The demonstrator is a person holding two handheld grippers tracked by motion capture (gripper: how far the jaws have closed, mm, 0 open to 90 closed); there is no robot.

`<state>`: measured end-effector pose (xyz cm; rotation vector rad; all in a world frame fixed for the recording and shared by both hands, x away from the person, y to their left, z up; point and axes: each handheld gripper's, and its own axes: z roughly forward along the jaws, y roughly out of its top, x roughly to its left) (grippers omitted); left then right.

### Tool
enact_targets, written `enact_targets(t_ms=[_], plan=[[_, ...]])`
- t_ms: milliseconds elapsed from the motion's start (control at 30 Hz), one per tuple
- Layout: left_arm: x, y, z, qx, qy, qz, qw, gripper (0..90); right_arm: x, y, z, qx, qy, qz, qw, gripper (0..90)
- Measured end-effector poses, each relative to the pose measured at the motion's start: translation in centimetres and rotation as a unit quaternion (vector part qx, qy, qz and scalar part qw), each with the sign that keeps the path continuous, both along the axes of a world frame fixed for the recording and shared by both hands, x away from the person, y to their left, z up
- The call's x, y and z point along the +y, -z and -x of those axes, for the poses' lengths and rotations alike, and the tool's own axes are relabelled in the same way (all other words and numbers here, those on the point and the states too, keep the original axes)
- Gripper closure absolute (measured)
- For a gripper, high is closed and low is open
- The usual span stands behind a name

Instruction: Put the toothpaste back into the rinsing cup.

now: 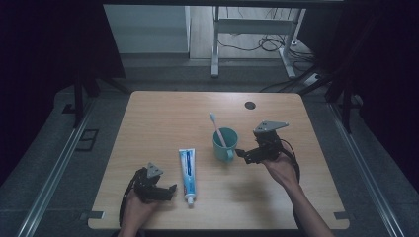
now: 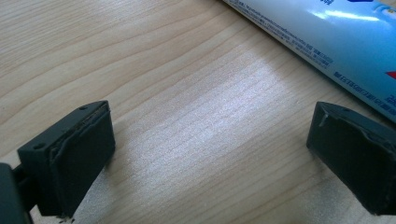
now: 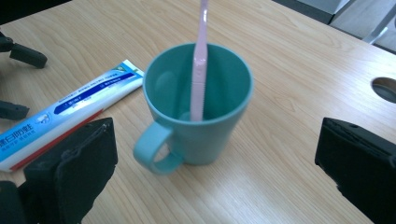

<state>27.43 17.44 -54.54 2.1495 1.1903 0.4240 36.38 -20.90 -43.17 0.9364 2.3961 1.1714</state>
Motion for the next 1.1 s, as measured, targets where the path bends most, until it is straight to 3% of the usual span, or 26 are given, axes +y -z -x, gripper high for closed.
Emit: enact_targets(t_ms=[267,867,1100], plan=[[0.0,0.0,0.0,0.002,-0.003,0.002,1.0000,1.0,-2.4,0.5,0.7,0.012,0.016,0.009,0.9998,0.0],[0.0,0.0,0.0,0.001,-0.002,0.002,1.0000,1.0,-5.8,2.0,3.0,-0.002,0.044,0.026,0.9987,0.0],[0.0,0.0,0.0,0.001,-0.003,0.002,1.0000,1.0,-6.9,3.5,4.2,-0.001,0.053,0.036,0.9980,0.0]])
